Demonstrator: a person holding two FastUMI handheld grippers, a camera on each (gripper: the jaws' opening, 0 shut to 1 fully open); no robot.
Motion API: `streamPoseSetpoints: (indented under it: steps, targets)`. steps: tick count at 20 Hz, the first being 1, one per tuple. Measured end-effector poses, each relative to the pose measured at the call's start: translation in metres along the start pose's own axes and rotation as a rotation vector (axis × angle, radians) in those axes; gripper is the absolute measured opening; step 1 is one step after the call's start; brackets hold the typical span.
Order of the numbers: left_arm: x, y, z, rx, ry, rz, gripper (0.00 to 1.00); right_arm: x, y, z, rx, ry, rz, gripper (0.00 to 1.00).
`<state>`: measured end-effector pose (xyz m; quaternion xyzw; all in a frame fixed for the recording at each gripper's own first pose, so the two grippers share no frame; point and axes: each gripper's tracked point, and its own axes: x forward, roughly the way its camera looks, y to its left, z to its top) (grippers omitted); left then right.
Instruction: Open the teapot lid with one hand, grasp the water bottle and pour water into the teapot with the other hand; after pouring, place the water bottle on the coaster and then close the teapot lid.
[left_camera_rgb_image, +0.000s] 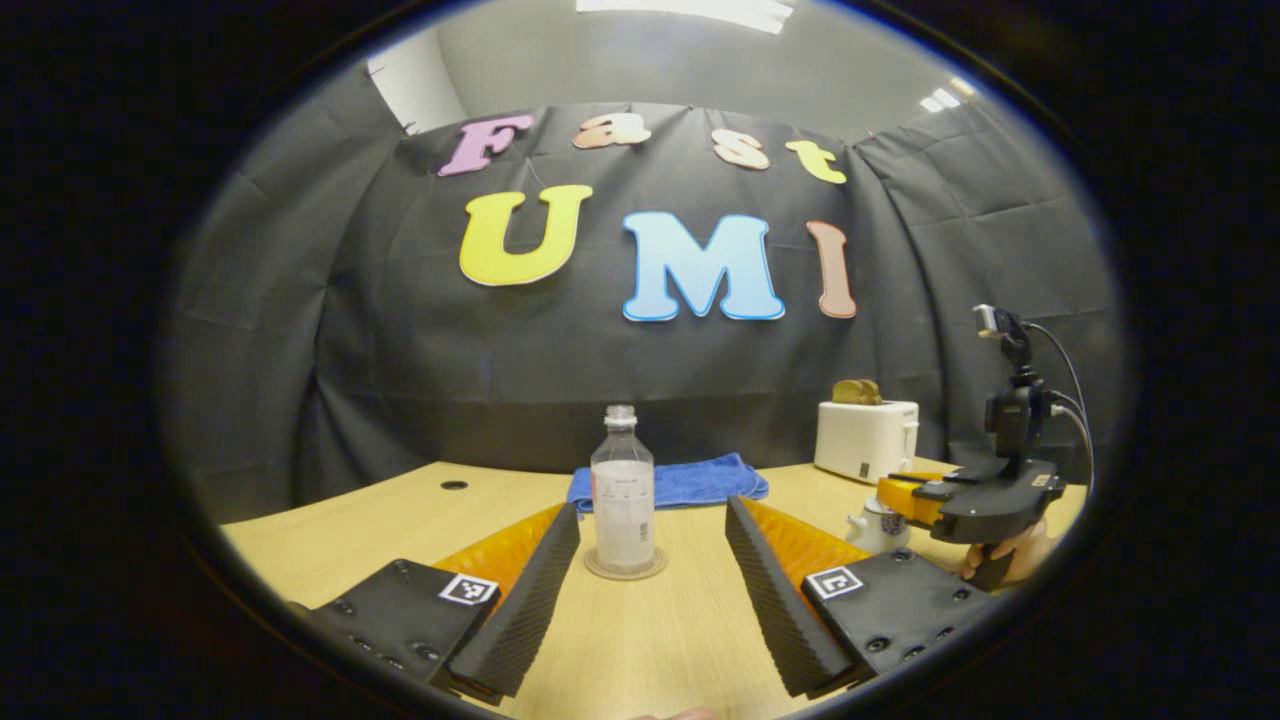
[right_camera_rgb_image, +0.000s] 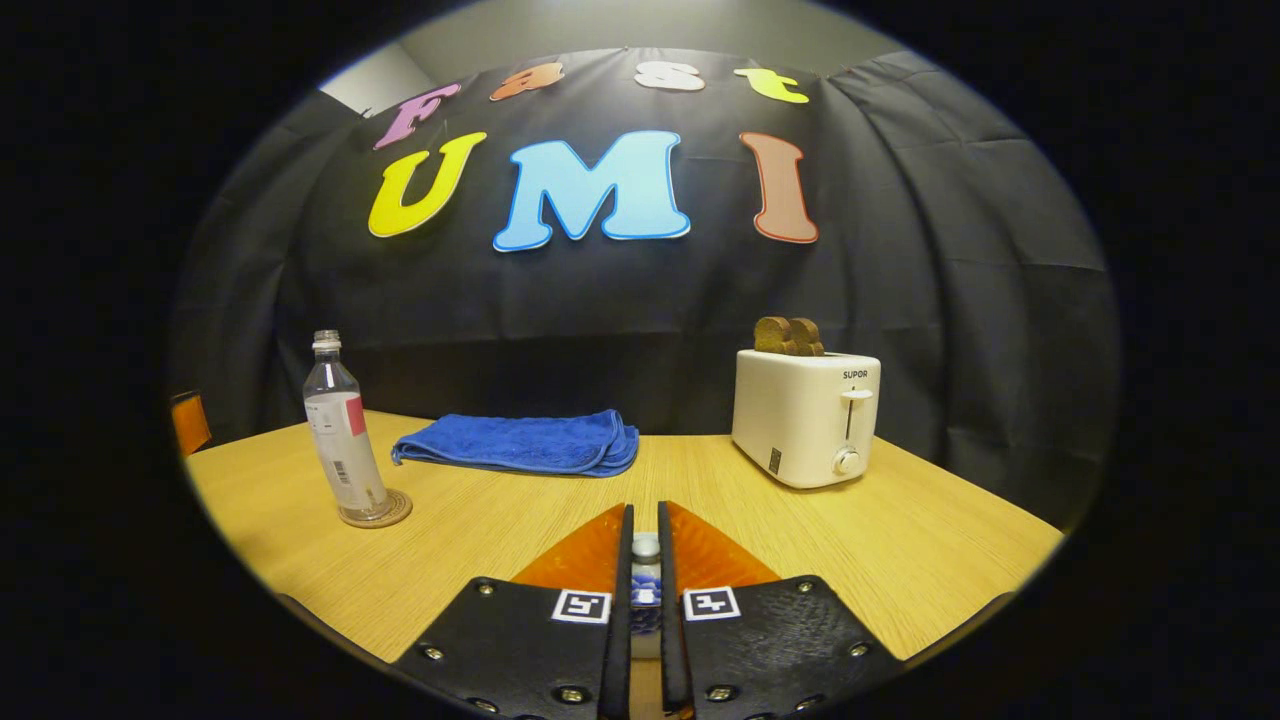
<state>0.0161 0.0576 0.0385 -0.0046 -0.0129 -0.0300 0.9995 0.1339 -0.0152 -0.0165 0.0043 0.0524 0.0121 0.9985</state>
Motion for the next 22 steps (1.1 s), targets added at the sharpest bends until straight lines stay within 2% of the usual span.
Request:
streamPoseSetpoints:
  steps: [3,6,10,11,12,15,18,22]
  targets:
    - [-0.003,-0.001,0.0,0.008,0.003,0.001,1.0,0.001,0.0,0.0,-0.014,0.0,0.0,0.14]
    - [-0.005,-0.003,0.0,0.006,0.007,-0.003,1.0,-0.009,-0.001,0.018,-0.009,-0.047,0.0,0.15]
    - [-0.005,-0.01,-0.006,0.001,0.021,-0.008,1.0,-0.048,-0.001,0.038,0.008,-0.071,-0.005,0.16]
    - [-0.006,-0.013,-0.008,-0.007,0.028,-0.013,1.0,-0.065,0.002,0.038,0.021,-0.064,-0.003,0.28]
    - [-0.008,-0.018,-0.01,-0.018,0.034,-0.021,1.0,-0.082,0.001,0.037,0.033,-0.062,-0.012,0.5]
    - [-0.019,-0.03,-0.011,-0.03,0.027,-0.031,1.0,-0.124,0.006,0.028,0.07,-0.061,-0.03,0.55]
    - [-0.028,-0.038,-0.014,-0.031,0.017,-0.026,1.0,-0.145,0.016,0.02,0.055,-0.056,-0.032,0.57]
    - [-0.03,-0.05,-0.021,-0.019,0.021,-0.029,1.0,-0.153,0.027,0.004,-0.004,-0.039,-0.018,0.75]
